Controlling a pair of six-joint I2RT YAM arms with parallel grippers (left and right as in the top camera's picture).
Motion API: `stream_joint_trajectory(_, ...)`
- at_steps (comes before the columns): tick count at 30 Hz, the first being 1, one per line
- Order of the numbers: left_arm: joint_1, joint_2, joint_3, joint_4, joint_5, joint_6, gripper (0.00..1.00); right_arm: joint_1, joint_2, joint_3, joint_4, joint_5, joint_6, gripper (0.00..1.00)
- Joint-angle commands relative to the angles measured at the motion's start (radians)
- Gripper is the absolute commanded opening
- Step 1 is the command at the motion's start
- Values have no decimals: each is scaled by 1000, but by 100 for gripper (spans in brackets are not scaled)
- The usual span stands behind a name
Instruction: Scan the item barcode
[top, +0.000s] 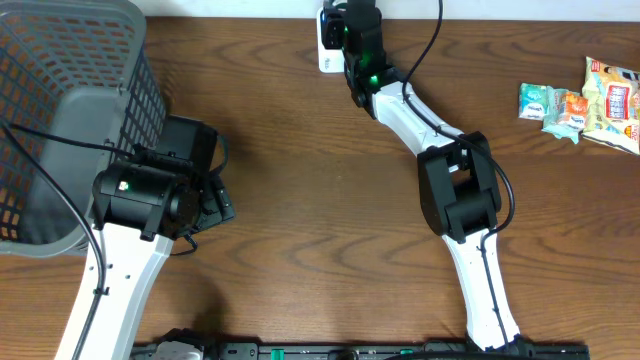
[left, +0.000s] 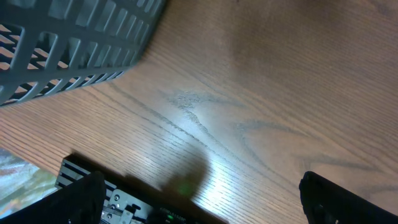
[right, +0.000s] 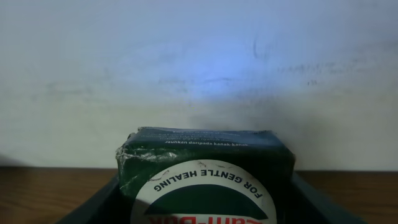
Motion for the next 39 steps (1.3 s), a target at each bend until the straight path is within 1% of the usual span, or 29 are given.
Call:
stream_joint_trajectory(1, 5, -2, 0, -3, 5, -13, 97, 6, -5, 27, -2, 8, -20, 56)
stream_joint_trajectory(4, 5, -2, 0, -3, 5, -13, 98, 1, -38, 27, -27, 14, -19, 57)
stream_joint_trajectory(7, 5, -2, 0, -3, 5, -13, 97, -15, -94, 27, -89, 16, -19, 59)
stream_joint_trajectory(11, 5, -2, 0, -3, 5, -13, 98, -69, -190, 27, -229, 16, -19, 59)
stream_joint_trajectory(13, 5, -2, 0, -3, 5, -13, 97, -105, -233, 27, -311, 23, -18, 61)
stream_joint_trajectory(15, 5, -2, 0, -3, 5, -13, 98, -151, -275, 27, -411, 33, -19, 63)
stream_joint_trajectory(20, 5, -2, 0, -3, 5, -13, 98, -293, -348, 27, -662, 42, -19, 62)
stream_joint_trajectory(26, 5, -2, 0, -3, 5, -13, 98, -476, -361, 26, -898, 41, -20, 60)
stream_joint_trajectory(27, 5, -2, 0, -3, 5, -13, 98, -502, -360, 23, -925, 38, -19, 61)
stream_joint_trajectory(30, 5, -2, 0, -3, 5, -13, 97, -570, -360, 11, -975, -47, -20, 61)
stream_joint_trajectory(33, 5, -2, 0, -3, 5, -13, 98, -610, -360, -3, -983, -240, -51, 64)
stream_joint_trajectory(36, 5, -2, 0, -3, 5, -13, 98, -615, -354, -8, -972, -369, -50, 64)
stream_joint_trajectory(39, 5, -2, 0, -3, 5, -13, 98, -591, -337, -11, -934, -430, -50, 64)
